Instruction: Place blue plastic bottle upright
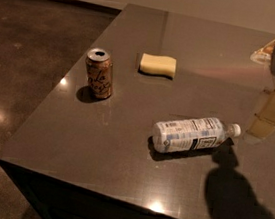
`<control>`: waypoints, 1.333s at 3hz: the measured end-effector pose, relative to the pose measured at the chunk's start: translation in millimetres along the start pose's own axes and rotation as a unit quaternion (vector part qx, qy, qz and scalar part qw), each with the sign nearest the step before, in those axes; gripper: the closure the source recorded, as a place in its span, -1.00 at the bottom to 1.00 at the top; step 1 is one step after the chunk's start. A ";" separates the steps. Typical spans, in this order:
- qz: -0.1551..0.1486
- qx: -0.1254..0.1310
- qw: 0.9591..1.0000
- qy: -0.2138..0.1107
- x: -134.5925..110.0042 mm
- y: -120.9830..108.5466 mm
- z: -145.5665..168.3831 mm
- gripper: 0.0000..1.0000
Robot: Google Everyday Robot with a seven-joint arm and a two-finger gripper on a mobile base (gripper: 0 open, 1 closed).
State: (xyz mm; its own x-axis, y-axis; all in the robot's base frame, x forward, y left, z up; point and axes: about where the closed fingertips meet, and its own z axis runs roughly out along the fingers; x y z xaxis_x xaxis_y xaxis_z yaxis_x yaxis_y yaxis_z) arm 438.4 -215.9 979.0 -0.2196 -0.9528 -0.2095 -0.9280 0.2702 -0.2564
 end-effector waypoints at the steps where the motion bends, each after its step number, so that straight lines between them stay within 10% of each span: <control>1: 0.000 0.000 1.000 0.000 -0.1 0.0 0.0 -1.00; 3: -0.086 -0.032 0.996 0.000 -16.2 6.1 30.2 -1.00; 4: -0.150 -0.069 0.986 0.004 -24.1 17.0 63.9 -1.00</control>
Offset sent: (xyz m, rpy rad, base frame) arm 0.0034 0.0129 -0.0061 -0.0434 0.0272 0.1294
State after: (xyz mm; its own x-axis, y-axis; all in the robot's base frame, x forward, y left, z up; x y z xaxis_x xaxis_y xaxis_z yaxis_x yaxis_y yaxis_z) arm 447.1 -179.5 919.4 0.0685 -0.9882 -0.1373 -0.9838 -0.0441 -0.1738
